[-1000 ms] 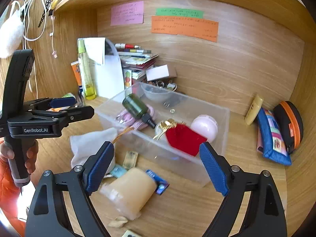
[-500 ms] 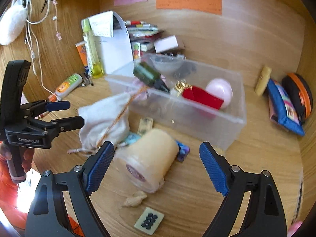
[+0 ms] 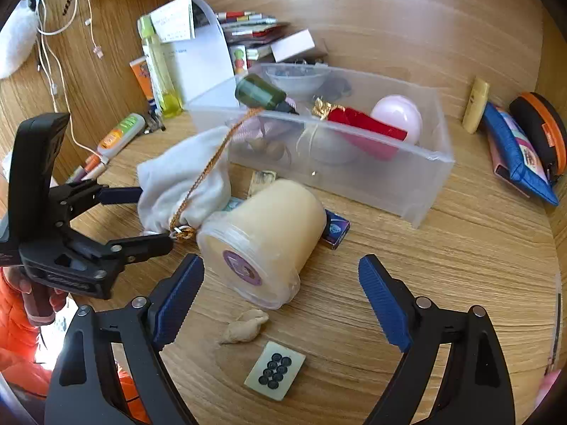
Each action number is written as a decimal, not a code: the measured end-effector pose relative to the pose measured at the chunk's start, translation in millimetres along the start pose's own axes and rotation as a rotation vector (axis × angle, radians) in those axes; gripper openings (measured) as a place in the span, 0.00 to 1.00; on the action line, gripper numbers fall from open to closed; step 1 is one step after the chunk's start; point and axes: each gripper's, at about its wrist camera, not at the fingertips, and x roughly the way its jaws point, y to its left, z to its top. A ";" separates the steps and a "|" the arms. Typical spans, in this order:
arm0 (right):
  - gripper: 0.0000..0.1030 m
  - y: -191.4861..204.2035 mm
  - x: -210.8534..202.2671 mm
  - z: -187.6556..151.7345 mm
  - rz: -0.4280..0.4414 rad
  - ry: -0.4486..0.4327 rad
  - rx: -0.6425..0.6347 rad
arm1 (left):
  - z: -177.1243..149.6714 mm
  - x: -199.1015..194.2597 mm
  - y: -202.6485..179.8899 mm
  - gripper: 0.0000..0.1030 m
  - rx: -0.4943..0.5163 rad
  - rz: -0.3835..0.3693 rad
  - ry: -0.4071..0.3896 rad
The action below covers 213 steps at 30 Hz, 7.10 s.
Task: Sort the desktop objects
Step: 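Grasp the white cloth bag with left gripper while right grasps cream jar, then carry the white cloth bag and cream jar over the clear box, then release the cloth bag and cream jar into the clear box, opening both grippers, then withdraw both grippers from the clear box toward the blue-green tube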
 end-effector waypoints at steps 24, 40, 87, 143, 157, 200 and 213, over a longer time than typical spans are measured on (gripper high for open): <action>0.80 -5.8 47.2 29.1 0.186 0.070 -0.258 | 40.6 25.9 -3.9 0.98 -0.034 0.115 -0.035; 0.61 -16.8 32.6 27.1 0.209 0.038 -0.189 | 51.7 26.2 -8.7 0.63 -0.052 0.040 -0.121; 0.61 -69.5 -32.1 44.5 0.291 -0.175 0.087 | 25.2 -6.5 0.3 0.79 -0.126 0.012 -0.132; 0.61 -117.2 26.9 136.8 0.076 -0.163 0.212 | 159.5 23.4 -11.0 0.48 -0.073 -0.068 -0.201; 0.61 -82.8 47.4 144.4 -0.029 -0.177 0.076 | 157.0 51.9 -17.8 0.51 0.014 0.058 -0.196; 0.80 -70.8 -9.7 126.1 0.011 -0.193 0.105 | 122.9 -14.8 -32.5 0.97 0.028 0.172 -0.295; 0.86 -52.0 -42.9 71.5 -0.062 -0.211 0.066 | 86.5 -54.4 -22.7 0.99 -0.029 0.170 -0.347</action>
